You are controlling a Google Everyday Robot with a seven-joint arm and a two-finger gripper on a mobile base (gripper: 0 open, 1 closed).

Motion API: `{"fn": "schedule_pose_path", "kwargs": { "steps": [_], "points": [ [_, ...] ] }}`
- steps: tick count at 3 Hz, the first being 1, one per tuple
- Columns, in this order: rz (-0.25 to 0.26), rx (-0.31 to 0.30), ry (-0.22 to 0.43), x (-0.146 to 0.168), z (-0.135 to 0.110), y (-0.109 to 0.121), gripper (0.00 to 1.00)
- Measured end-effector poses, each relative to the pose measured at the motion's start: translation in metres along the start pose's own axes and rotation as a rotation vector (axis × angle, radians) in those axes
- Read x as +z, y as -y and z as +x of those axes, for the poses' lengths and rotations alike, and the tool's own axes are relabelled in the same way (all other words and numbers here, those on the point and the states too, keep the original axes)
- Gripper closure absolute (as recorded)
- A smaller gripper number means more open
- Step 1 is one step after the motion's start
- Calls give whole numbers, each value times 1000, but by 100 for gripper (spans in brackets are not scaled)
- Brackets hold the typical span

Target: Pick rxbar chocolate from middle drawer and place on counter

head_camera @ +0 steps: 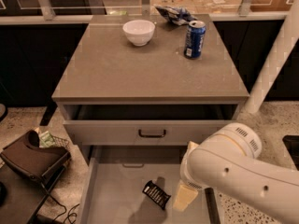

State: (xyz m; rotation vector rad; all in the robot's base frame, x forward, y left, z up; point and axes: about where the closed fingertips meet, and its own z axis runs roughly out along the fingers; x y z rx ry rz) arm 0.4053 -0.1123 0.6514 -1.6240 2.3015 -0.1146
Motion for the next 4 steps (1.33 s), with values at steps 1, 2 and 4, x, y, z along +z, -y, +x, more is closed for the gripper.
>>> {"fn": "schedule_pose_path", "kwargs": {
  "steps": [1, 2, 4],
  "points": [
    [-1, 8, -18, 43, 1, -3, 0],
    [-39, 132, -21, 76, 5, -6, 0],
    [-151, 301, 21, 142, -8, -30, 0]
  ]
}}
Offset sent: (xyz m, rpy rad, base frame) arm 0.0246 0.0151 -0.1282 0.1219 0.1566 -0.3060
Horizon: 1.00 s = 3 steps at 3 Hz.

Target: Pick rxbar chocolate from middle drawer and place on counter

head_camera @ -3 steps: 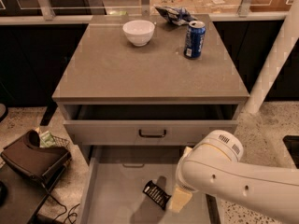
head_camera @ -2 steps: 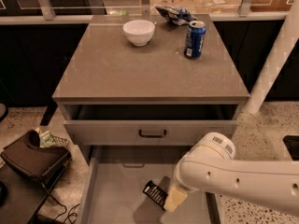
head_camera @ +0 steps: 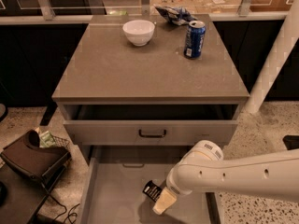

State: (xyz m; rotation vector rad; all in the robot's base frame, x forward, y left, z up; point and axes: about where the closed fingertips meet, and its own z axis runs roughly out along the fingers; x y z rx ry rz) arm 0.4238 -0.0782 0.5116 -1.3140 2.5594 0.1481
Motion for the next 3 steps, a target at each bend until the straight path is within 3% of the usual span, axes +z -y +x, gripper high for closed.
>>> {"fn": "schedule_pose_path", "kwargs": {
  "steps": [1, 3],
  "points": [
    [0, 0, 0, 0, 0, 0, 0],
    [-37, 3, -45, 43, -9, -11, 0]
  ]
}}
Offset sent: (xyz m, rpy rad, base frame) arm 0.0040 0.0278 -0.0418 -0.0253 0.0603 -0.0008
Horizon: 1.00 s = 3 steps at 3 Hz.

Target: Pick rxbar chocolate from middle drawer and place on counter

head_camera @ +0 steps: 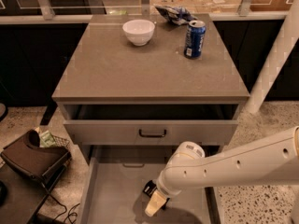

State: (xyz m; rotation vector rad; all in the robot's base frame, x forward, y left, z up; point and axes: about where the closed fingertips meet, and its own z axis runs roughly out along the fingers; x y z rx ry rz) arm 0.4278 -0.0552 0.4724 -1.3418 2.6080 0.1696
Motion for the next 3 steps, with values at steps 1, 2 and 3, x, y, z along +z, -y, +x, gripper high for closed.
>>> {"fn": "schedule_pose_path", "kwargs": {
  "steps": [1, 2, 3],
  "points": [
    [-16, 7, -10, 21, -3, -3, 0],
    [-37, 15, 0, 42, -6, -3, 0],
    [-60, 24, 15, 63, -11, -2, 0]
  ]
}}
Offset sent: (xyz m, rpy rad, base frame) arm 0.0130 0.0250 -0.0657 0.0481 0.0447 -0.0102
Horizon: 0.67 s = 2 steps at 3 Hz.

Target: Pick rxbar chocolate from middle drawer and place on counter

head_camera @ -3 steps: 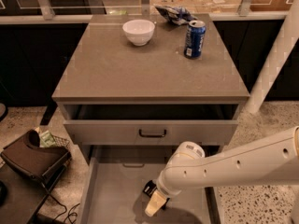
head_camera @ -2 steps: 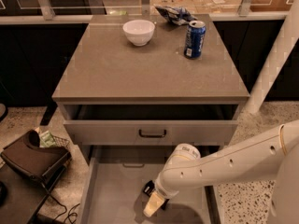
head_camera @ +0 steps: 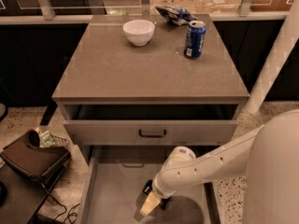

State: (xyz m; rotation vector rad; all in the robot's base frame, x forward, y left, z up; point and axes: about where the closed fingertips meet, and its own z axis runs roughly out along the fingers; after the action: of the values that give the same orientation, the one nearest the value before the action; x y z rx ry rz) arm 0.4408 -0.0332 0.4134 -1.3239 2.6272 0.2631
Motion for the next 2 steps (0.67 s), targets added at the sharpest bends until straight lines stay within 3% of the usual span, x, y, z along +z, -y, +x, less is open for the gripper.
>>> {"fn": "schedule_pose_path", "kwargs": {
  "steps": [2],
  "points": [
    [-24, -3, -4, 41, -7, -5, 0]
  ]
}}
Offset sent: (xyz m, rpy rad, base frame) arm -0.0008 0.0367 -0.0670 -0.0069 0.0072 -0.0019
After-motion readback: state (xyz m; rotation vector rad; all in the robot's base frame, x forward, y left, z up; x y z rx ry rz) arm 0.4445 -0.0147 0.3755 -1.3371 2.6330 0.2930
